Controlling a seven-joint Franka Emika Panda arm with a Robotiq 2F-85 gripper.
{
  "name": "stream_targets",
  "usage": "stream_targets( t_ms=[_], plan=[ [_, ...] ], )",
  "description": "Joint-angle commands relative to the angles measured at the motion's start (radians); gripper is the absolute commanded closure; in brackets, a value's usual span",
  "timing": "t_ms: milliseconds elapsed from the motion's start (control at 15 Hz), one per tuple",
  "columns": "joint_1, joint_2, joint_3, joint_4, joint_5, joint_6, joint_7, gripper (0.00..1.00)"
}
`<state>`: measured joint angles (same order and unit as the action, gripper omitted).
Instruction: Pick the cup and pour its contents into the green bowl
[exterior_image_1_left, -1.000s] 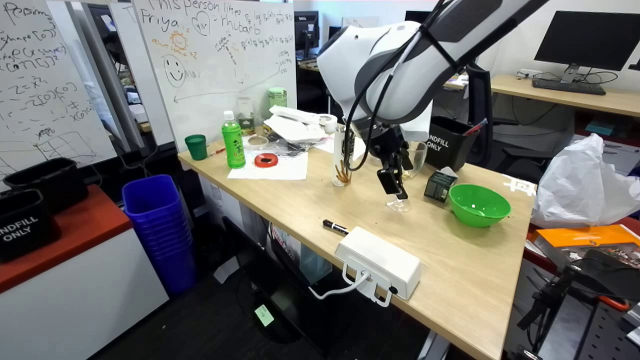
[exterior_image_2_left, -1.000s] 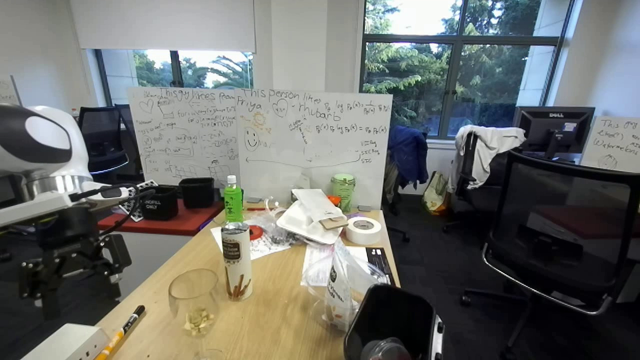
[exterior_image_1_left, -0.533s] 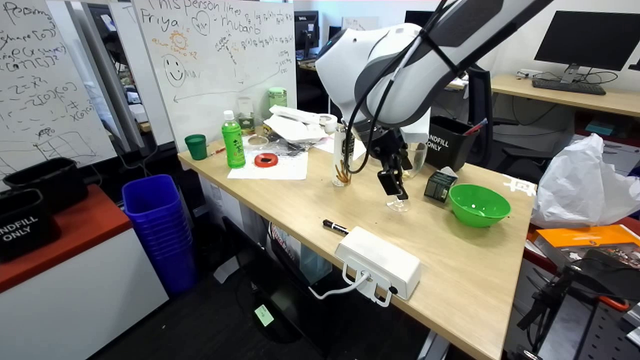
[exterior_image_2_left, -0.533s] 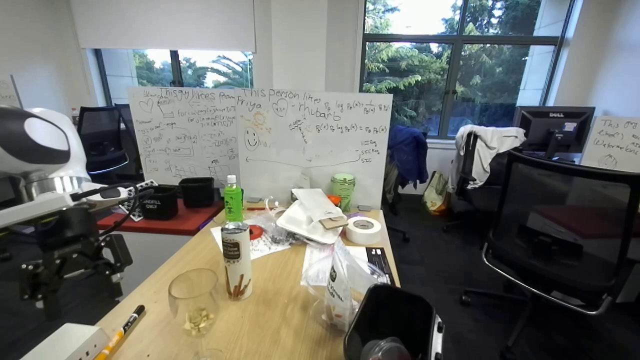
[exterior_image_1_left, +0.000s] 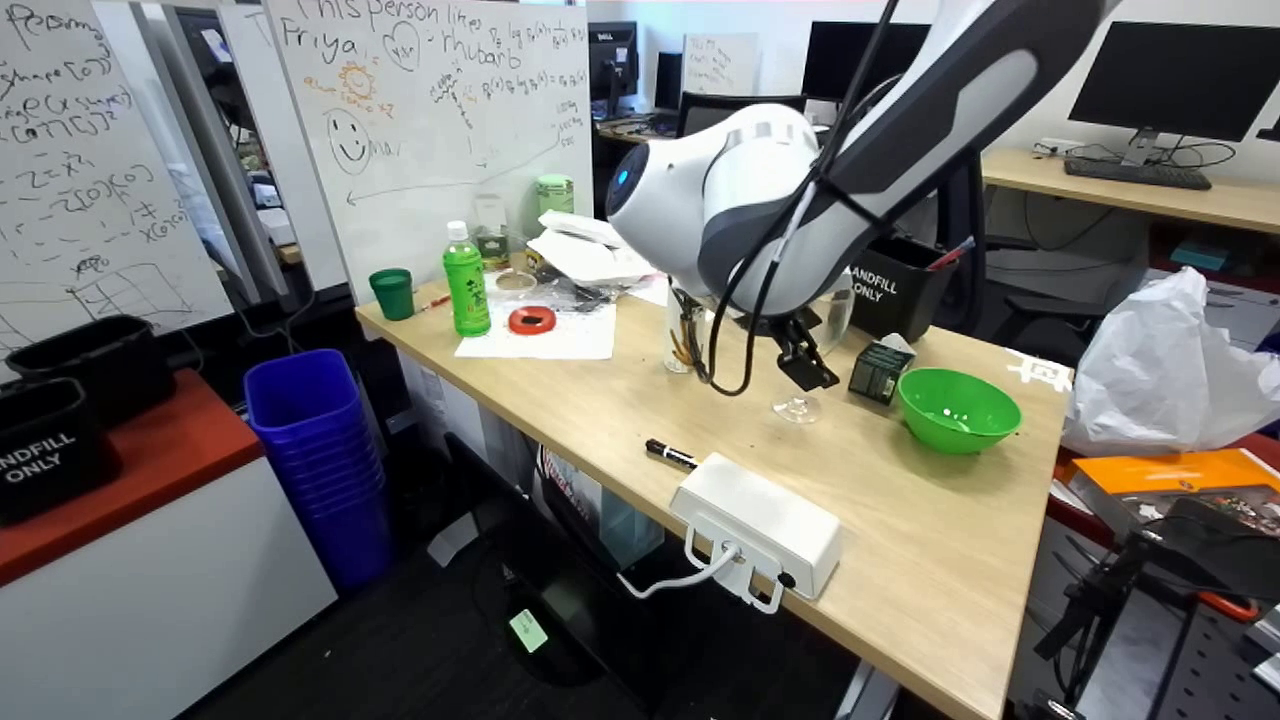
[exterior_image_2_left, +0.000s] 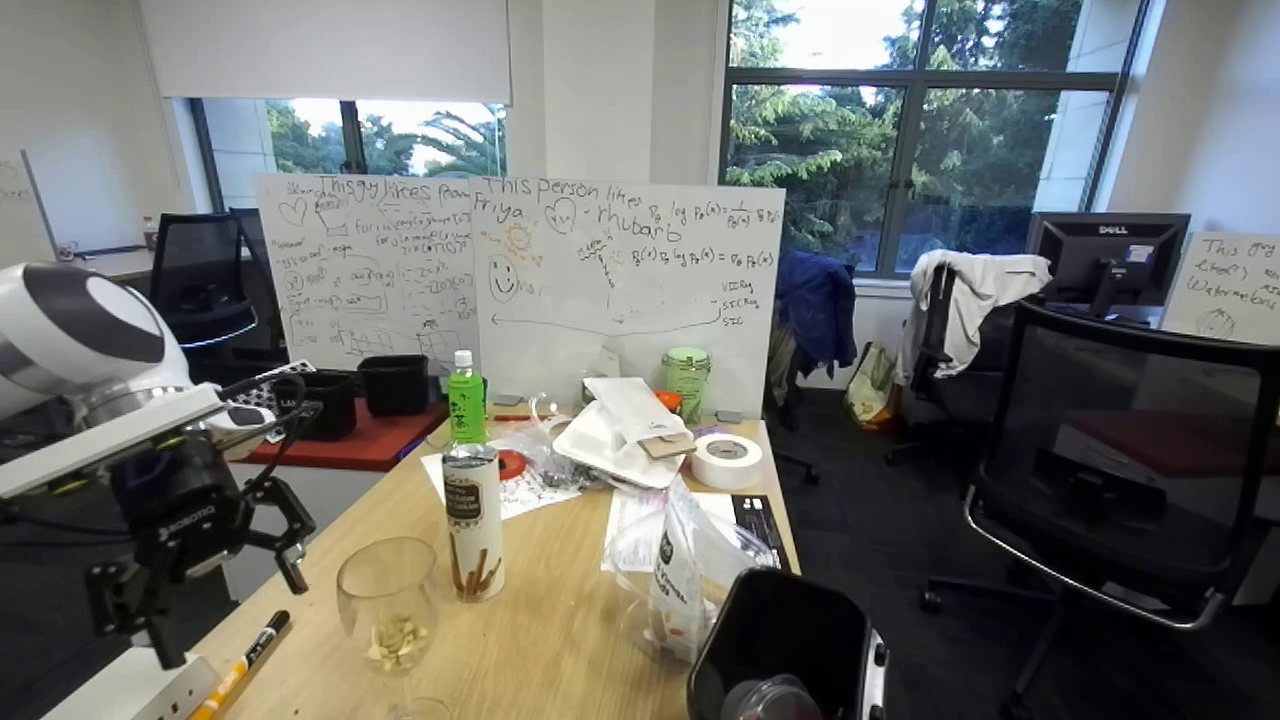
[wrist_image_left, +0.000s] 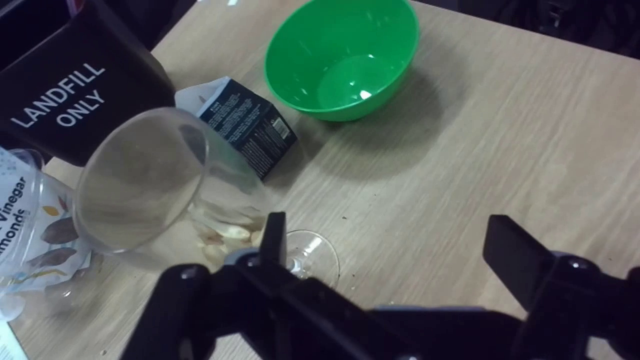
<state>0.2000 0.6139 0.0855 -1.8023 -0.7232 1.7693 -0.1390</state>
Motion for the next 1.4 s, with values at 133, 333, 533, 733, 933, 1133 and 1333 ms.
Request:
stream_targets(
  t_ms=[133,333,533,733,933,1133,1333],
  plan=[
    [0.063,0.136,-0.003,0.128,-0.194,-0.122,-0.106,0.0],
    [0.08,0.181,0.008,0.155,-0.267,-0.165,-0.162,0.0],
    [0.065,0.184,0.029,0.145,-0.271,-0.156,-0.148,0.0],
    [0.065,0.192,0.032,0.15,-0.272,-0.157,-0.149,0.0],
    [0.066,0.192,0.033,0.151,-0.272,-0.157,-0.149,0.0],
    [0.065,0.192,0.033,0.151,-0.272,-0.157,-0.149,0.0],
    [0.074,0.198,0.024,0.151,-0.296,-0.165,-0.153,0.0]
  ],
)
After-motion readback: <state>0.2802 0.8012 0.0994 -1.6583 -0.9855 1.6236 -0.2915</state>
